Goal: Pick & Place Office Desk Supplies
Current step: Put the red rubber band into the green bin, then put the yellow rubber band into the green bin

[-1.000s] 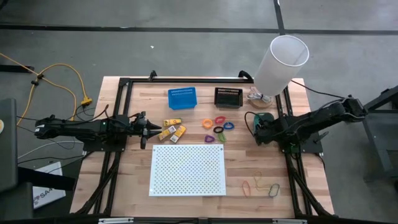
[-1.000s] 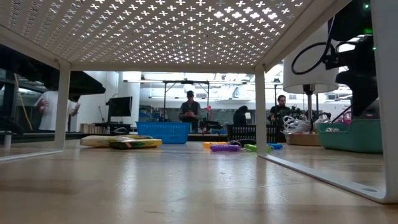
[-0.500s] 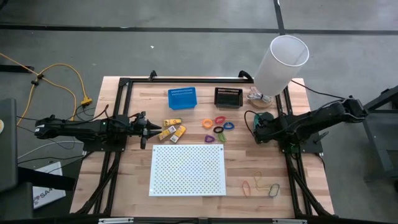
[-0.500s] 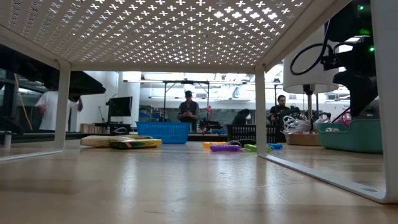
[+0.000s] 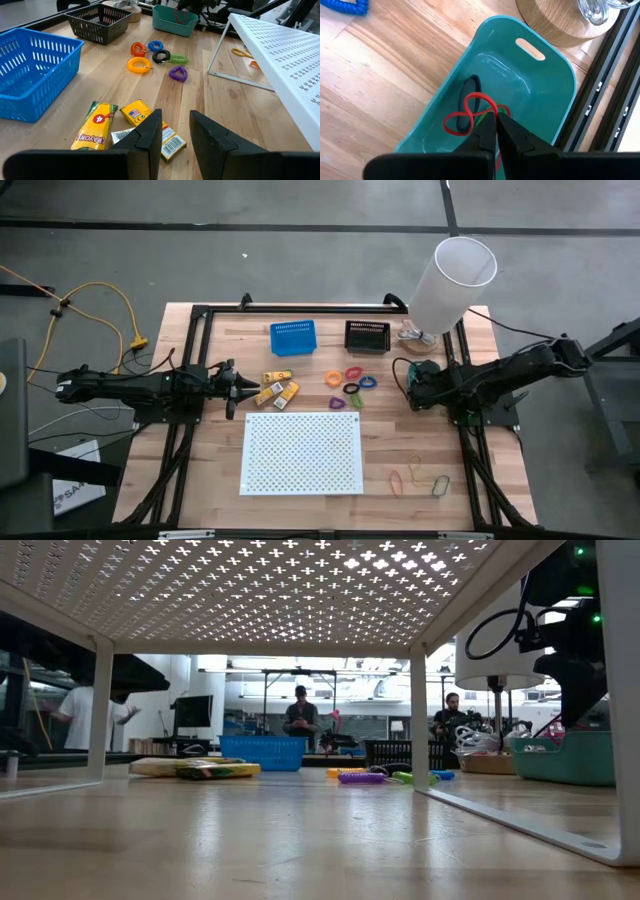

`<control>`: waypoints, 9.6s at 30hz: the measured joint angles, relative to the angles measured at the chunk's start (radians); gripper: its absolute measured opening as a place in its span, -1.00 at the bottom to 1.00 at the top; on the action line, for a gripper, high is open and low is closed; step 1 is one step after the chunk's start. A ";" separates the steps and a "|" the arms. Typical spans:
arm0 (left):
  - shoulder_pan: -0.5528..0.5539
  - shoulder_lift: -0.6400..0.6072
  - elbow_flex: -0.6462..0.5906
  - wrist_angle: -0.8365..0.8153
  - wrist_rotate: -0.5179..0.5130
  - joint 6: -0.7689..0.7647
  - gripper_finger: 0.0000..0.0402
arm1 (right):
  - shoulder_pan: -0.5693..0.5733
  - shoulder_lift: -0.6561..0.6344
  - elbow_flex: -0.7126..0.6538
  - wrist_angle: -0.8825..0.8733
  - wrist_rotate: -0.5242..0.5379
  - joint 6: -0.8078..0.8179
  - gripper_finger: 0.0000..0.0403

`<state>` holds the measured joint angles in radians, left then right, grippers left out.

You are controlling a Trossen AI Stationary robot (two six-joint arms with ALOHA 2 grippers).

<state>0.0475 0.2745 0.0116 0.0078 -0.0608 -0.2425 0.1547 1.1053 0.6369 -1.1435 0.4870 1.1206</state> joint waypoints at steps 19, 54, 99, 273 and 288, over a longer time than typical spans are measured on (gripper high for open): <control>0.000 0.000 0.000 0.000 0.000 0.000 -0.53 | 0.000 0.000 0.001 -0.001 -0.016 0.019 -0.98; 0.000 0.000 0.000 0.000 0.000 0.000 -0.53 | 0.000 0.000 0.001 0.000 0.006 0.038 -0.41; 0.000 0.000 0.000 0.000 0.000 0.000 -0.53 | 0.000 -0.060 0.001 0.045 -0.045 0.006 -0.38; 0.000 0.000 0.000 0.000 0.000 0.000 -0.53 | 0.000 -0.060 0.001 0.214 -0.120 -0.053 -0.38; 0.000 0.000 0.000 0.000 0.000 0.000 -0.53 | 0.000 -0.060 0.001 0.215 -0.120 -0.150 -0.38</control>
<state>0.0476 0.2749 0.0116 0.0082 -0.0608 -0.2427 0.1550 1.0458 0.6376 -0.9287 0.3667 0.9704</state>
